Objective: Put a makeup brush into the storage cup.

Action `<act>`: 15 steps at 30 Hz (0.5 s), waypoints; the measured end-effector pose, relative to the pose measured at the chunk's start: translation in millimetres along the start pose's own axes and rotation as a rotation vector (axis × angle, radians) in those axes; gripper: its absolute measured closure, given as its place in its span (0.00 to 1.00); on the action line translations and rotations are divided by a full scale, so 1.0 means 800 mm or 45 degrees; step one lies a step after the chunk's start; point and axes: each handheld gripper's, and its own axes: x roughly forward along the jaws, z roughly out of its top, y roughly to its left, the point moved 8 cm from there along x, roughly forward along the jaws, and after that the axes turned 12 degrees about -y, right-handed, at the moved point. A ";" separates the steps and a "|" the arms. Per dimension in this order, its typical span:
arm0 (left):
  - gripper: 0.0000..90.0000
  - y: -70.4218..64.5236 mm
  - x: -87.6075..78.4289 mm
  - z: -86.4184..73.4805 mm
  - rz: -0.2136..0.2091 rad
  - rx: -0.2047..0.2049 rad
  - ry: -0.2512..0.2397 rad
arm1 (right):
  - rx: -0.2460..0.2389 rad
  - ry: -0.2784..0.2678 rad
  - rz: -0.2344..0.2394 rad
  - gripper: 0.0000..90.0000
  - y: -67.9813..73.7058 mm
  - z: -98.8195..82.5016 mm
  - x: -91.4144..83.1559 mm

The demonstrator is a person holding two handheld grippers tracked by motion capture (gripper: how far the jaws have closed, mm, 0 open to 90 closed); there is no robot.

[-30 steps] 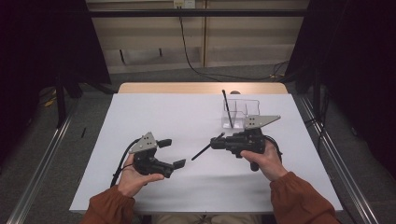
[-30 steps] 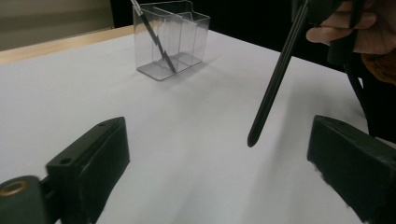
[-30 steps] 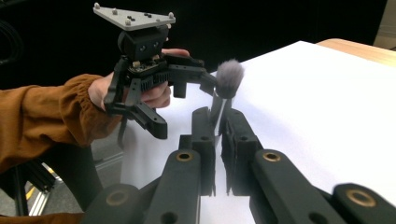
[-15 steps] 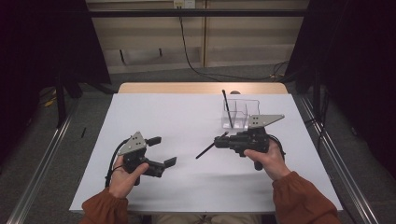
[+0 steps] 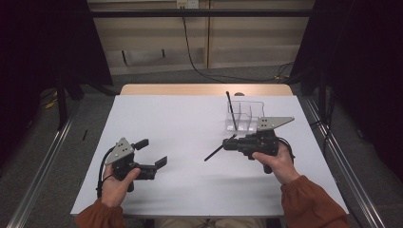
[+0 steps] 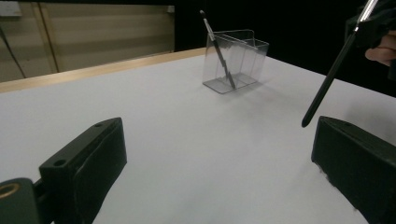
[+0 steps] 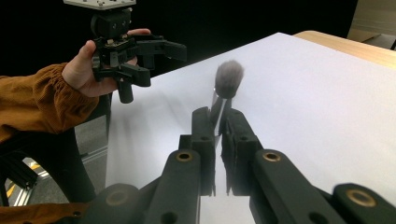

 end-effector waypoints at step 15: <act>0.03 0.024 -0.046 -0.014 0.119 -0.009 -0.013 | -0.007 0.004 -0.084 0.93 -0.014 0.004 -0.024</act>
